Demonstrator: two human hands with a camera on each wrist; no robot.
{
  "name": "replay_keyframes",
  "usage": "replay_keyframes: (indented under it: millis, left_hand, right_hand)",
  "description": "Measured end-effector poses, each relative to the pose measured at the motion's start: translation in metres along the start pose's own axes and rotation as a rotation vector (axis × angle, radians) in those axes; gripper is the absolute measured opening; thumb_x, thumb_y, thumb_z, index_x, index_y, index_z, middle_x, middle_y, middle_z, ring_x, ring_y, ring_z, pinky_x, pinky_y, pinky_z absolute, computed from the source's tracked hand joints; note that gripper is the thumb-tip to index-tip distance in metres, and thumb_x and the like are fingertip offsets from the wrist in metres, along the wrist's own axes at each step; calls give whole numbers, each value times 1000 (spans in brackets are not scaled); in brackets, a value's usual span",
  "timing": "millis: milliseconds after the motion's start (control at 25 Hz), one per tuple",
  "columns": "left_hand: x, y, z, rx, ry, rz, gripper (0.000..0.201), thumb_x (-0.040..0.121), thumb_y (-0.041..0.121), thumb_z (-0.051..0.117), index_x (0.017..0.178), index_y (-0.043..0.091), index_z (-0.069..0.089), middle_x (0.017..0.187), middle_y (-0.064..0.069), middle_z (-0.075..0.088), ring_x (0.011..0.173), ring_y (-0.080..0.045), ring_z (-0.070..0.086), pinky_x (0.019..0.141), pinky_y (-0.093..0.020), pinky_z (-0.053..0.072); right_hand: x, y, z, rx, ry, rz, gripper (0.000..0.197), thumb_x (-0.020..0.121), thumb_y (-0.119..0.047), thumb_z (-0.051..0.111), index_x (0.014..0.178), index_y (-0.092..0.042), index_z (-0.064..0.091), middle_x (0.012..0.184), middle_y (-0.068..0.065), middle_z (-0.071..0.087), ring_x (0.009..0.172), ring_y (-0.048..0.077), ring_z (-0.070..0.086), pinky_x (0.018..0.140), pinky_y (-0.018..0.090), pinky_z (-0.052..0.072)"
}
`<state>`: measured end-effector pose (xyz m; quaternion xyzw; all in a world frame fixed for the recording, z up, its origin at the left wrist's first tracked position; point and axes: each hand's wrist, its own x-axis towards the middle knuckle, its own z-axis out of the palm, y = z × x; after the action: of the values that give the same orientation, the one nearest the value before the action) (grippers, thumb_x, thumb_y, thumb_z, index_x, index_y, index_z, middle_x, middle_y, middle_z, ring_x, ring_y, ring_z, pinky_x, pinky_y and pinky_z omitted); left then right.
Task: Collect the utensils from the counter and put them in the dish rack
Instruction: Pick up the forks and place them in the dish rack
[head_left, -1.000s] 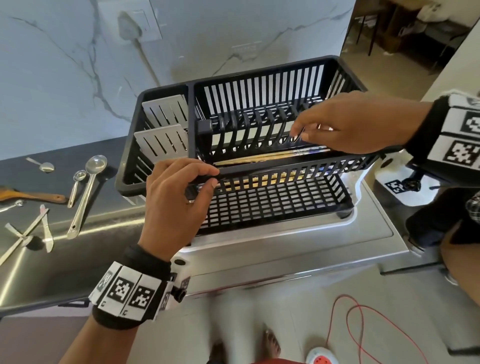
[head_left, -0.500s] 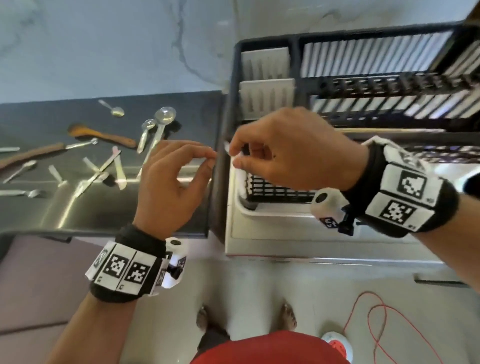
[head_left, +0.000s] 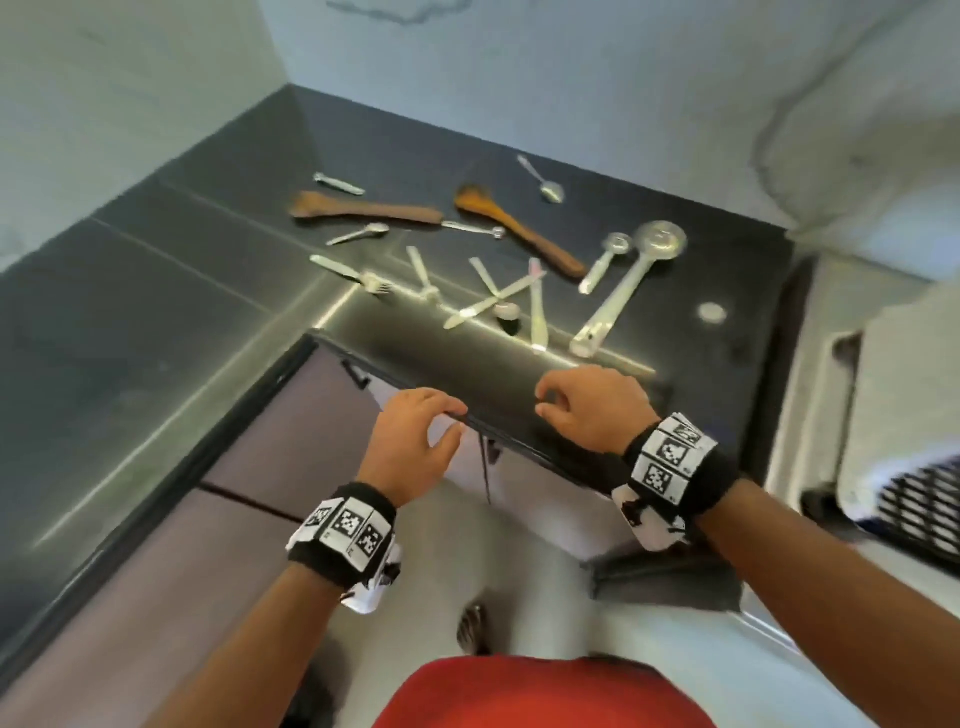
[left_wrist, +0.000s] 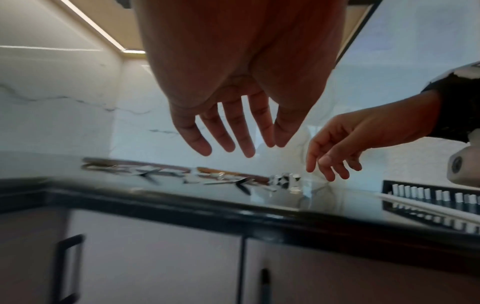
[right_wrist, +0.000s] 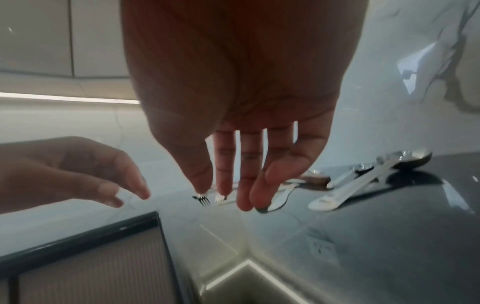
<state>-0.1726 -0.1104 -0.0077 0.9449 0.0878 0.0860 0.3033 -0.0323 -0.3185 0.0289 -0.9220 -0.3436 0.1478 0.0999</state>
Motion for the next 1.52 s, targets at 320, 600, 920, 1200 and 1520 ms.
replay_keyframes:
  millis: [320, 600, 920, 1200, 1520]
  left_hand:
    - [70, -119, -36, 72, 75, -260, 35, 82, 36, 60, 113, 21, 69, 114, -1, 67, 114, -24, 57, 102, -35, 39]
    - [133, -156, -50, 152, -47, -386, 44, 79, 42, 70, 119, 24, 67, 130, -4, 58, 125, -28, 49, 105, -45, 41]
    - [148, -162, -66, 136, -68, -363, 30, 84, 45, 64, 111, 33, 67, 117, 8, 60, 115, -21, 52, 93, -45, 45]
    - [196, -147, -109, -48, 53, 65, 38, 86, 25, 70, 123, 20, 67, 125, 3, 65, 122, -14, 53, 108, -20, 33]
    - [213, -157, -125, -298, 284, 139, 26, 90, 14, 70, 116, 13, 71, 110, 2, 75, 101, -10, 70, 89, -31, 55]
  right_hand:
    - [160, -50, 0, 122, 37, 5, 19, 90, -40, 59, 100, -31, 72, 98, -6, 71, 97, 21, 66, 84, 36, 51]
    - [268, -62, -2, 69, -67, 42, 32, 83, -61, 58, 88, -32, 70, 90, -6, 68, 85, 18, 62, 68, 31, 45]
    - [289, -73, -2, 117, -110, 123, 15, 78, -42, 70, 76, -28, 68, 79, -9, 66, 81, 17, 62, 64, 30, 43]
    - [269, -85, -46, 294, 274, -47, 15, 82, -41, 70, 86, -27, 76, 77, -15, 72, 76, 6, 67, 69, 38, 58]
    - [288, -171, -74, 910, 150, -8, 12, 83, -21, 80, 84, -9, 77, 71, 6, 76, 61, 14, 70, 56, 25, 57]
